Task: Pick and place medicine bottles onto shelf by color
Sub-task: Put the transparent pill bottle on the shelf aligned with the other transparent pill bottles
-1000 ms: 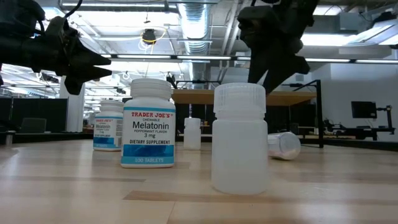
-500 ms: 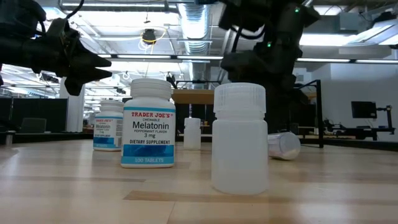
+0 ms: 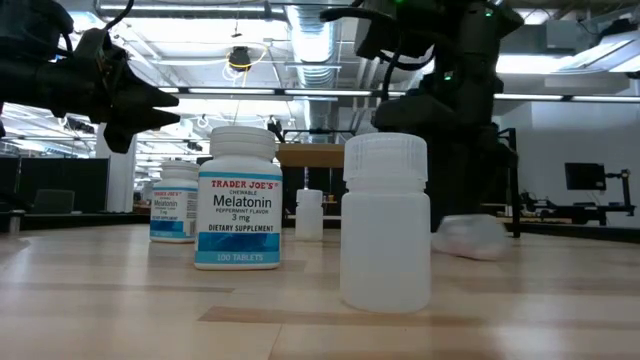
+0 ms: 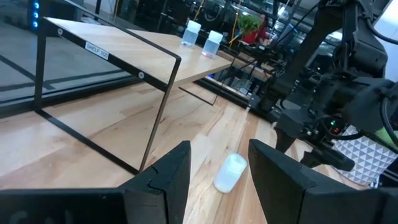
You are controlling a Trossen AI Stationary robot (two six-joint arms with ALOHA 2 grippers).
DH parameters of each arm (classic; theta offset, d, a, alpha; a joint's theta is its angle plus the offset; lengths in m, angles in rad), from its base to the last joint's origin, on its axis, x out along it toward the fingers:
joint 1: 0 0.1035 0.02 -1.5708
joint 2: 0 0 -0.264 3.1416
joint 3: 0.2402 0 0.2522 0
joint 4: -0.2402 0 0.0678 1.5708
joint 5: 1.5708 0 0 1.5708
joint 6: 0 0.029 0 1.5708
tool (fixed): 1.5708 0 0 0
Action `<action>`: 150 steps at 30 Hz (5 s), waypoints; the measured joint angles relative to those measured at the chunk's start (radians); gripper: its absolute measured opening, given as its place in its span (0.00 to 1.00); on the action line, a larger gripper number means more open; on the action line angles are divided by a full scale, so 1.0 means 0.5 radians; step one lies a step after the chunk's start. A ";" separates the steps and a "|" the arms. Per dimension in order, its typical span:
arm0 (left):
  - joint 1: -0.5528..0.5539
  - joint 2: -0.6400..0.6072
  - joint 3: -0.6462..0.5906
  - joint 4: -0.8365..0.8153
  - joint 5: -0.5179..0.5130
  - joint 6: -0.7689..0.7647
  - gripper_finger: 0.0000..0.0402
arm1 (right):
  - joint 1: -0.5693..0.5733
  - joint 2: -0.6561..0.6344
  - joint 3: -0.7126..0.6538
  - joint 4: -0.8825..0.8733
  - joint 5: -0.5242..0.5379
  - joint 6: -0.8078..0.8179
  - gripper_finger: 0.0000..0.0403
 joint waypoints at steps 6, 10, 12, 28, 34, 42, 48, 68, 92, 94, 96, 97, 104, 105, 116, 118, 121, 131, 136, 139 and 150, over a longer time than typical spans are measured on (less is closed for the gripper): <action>-0.001 0.000 0.000 0.000 0.000 -0.001 0.37 | 0.040 0.032 0.001 0.017 0.000 0.041 0.66; 0.000 0.000 0.000 0.000 0.000 -0.001 0.37 | 0.051 0.071 -0.002 -0.034 -0.033 0.106 0.66; -0.001 0.000 0.000 0.000 0.000 -0.001 0.37 | 0.061 0.063 0.000 -0.044 -0.034 0.124 0.66; 0.000 0.000 -0.001 0.000 0.000 -0.008 0.37 | 0.059 0.065 0.000 -0.115 -0.012 -0.018 0.44; 0.000 0.000 -0.001 0.001 0.000 -0.008 0.37 | 0.049 0.000 0.000 -0.134 0.376 -0.141 0.30; -0.001 -0.001 -0.001 0.000 0.001 -0.008 0.37 | 0.103 -0.440 0.000 -0.243 1.036 -0.068 0.37; -0.001 -0.001 -0.001 0.001 0.000 -0.008 0.37 | 0.238 -0.767 0.000 -0.431 1.820 0.091 0.33; -0.001 -0.001 -0.002 -0.001 -0.018 0.085 0.37 | -0.185 -0.450 -0.003 -1.083 2.744 1.116 0.35; 0.000 -0.001 -0.003 0.002 -0.017 0.156 0.37 | -0.347 -0.044 0.001 -1.375 2.749 2.122 0.36; 0.000 -0.001 -0.003 0.002 -0.017 0.157 0.37 | -0.339 -0.061 0.000 -1.389 2.748 2.121 0.36; 0.000 -0.001 -0.002 0.001 -0.017 0.158 0.37 | -0.324 -0.091 0.001 -1.403 2.756 2.120 0.35; 0.000 -0.001 -0.002 0.001 -0.017 0.157 0.37 | -0.319 -0.101 0.001 -1.418 2.757 2.117 0.35; 0.000 -0.001 -0.002 -0.003 -0.028 0.158 0.37 | -0.365 -0.147 0.001 -1.447 2.794 2.052 0.36; 0.000 -0.001 -0.002 -0.003 -0.033 0.158 0.37 | -0.368 -0.147 0.001 -1.446 2.804 2.050 0.36; 0.000 -0.001 -0.002 -0.005 -0.048 0.159 0.37 | -0.449 -0.133 0.001 -1.388 2.876 1.935 0.36; -0.001 -0.001 -0.002 -0.006 -0.048 0.159 0.37 | -0.471 -0.133 0.001 -1.382 2.900 1.912 0.36; 0.000 -0.001 -0.002 -0.006 -0.049 0.159 0.37 | -0.502 -0.133 0.001 -1.330 2.901 1.804 0.36; 0.000 -0.001 -0.002 -0.006 -0.052 0.159 0.37 | -0.522 -0.133 0.001 -1.236 2.907 1.676 0.37; 0.000 -0.001 -0.002 -0.006 -0.053 0.160 0.37 | -0.549 -0.133 0.001 -1.235 2.907 1.671 0.36; 0.000 -0.001 -0.002 -0.007 -0.053 0.160 0.37 | -0.561 -0.133 0.001 -1.215 2.908 1.651 0.36; 0.000 -0.001 -0.002 -0.007 -0.053 0.160 0.37 | -0.579 -0.133 0.001 -0.990 2.907 1.362 0.44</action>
